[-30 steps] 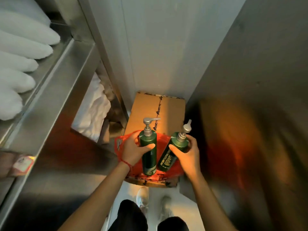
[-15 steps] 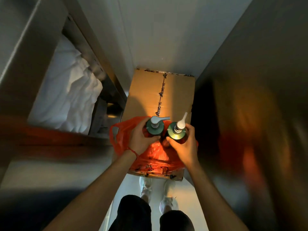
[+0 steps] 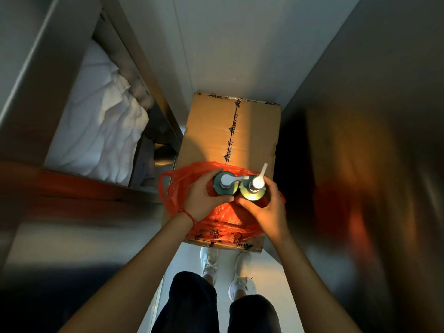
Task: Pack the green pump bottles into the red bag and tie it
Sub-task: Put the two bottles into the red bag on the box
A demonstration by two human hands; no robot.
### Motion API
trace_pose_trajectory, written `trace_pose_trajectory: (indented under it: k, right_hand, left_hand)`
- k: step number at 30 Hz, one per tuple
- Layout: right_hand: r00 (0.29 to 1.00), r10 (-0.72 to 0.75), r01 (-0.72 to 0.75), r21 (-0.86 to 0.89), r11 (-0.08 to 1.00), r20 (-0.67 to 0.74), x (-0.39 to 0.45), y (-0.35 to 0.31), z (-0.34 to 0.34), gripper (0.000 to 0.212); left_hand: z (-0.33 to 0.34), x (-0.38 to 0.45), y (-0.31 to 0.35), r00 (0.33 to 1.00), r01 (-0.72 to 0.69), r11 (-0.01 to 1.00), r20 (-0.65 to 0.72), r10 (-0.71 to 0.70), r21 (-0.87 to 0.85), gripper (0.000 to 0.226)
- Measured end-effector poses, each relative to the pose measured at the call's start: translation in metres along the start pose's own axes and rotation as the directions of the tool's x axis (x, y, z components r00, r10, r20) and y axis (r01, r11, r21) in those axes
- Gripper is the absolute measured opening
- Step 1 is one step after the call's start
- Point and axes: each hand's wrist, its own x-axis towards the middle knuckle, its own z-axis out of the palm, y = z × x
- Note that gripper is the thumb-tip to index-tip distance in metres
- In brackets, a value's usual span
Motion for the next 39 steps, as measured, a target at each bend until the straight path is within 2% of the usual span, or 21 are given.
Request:
trace_pose_trajectory:
  k: [8,20,23,27,31,35,39]
  right_hand:
    - [1.0,0.003,-0.004,0.031,1.0,0.001,-0.011,0.0,0.0,0.07]
    - [1.0,0.001,0.0,0.055,0.998,-0.022,-0.031,-0.011,-0.008,0.062]
    - [0.998,-0.007,0.012,0.081,0.997,-0.06,-0.044,-0.015,-0.01,0.051]
    - [0.995,-0.052,0.054,0.018,0.998,-0.087,-0.06,-0.026,-0.016,0.044]
    - [0.987,-0.157,0.153,-0.133,0.979,-0.019,-0.074,-0.032,-0.028,0.048]
    - [0.972,-0.225,0.236,-0.208,0.949,0.071,-0.093,-0.04,-0.037,0.046]
    - [0.931,-0.296,0.349,-0.276,0.896,0.214,-0.117,-0.046,-0.046,0.047]
  left_hand:
    - [0.001,-0.008,0.002,0.998,0.029,0.999,-0.051,-0.027,0.025,0.07]
    - [-0.001,-0.028,0.011,0.997,0.01,1.0,-0.078,-0.01,-0.011,0.056]
    - [-0.002,-0.043,0.016,0.985,0.083,0.995,-0.155,-0.073,0.056,0.059]
    - [-0.004,-0.071,0.027,0.978,0.02,0.974,-0.208,0.027,0.224,0.053]
    - [-0.001,-0.105,0.033,0.951,-0.041,0.92,-0.266,0.155,0.39,0.052]
    - [0.006,-0.146,0.028,0.93,0.032,0.847,-0.327,0.17,0.531,0.056]
    - [0.017,-0.197,0.028,0.881,0.112,0.834,-0.443,0.169,0.54,0.057]
